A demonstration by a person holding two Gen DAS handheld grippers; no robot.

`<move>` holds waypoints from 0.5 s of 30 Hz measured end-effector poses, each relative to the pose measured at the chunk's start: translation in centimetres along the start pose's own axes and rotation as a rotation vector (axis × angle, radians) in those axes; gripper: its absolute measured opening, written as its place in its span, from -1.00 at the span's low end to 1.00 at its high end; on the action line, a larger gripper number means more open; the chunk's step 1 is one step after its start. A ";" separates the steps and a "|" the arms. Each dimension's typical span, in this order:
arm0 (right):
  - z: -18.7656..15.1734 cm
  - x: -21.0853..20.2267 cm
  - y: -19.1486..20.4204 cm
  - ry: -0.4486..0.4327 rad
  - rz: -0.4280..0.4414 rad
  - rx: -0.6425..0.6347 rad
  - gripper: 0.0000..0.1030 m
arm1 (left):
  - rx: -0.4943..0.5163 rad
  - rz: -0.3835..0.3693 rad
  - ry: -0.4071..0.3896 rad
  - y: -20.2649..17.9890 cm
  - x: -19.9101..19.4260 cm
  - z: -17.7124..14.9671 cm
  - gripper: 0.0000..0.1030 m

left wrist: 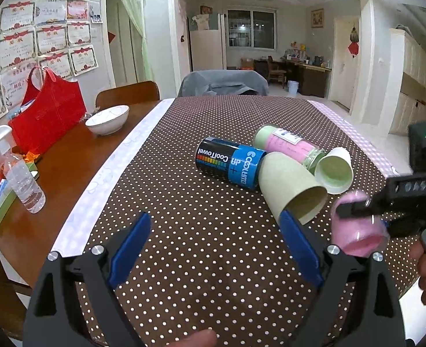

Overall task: Flip cup upside down
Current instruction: 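Lower the inverted pink cup onto the table runner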

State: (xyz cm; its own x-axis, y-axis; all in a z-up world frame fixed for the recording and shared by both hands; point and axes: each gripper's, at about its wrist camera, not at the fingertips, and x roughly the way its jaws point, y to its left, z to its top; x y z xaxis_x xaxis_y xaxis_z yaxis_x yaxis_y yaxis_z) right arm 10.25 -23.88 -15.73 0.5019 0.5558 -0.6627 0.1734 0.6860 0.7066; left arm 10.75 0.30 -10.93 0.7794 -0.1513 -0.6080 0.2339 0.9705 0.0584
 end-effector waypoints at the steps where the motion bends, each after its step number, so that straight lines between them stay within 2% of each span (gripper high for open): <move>1: 0.0 -0.6 0.3 -0.042 -0.007 -0.031 0.23 | -0.001 0.005 -0.002 -0.2 -0.2 -0.1 0.74; 8: -2.0 -1.9 2.8 -0.339 -0.123 -0.264 0.23 | -0.008 0.032 -0.017 -0.6 -1.6 -0.7 0.74; 15: -5.2 -0.9 5.6 -0.555 -0.226 -0.530 0.23 | -0.027 0.039 -0.047 -0.8 -2.5 -0.7 0.74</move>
State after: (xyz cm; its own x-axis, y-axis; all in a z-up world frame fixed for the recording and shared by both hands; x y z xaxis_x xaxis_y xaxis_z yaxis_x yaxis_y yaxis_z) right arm 6.35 -18.07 -12.42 0.8754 0.1577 -0.4569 -0.0346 0.9633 0.2663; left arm 8.16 0.03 -10.02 0.8144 -0.1214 -0.5674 0.1874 0.9805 0.0592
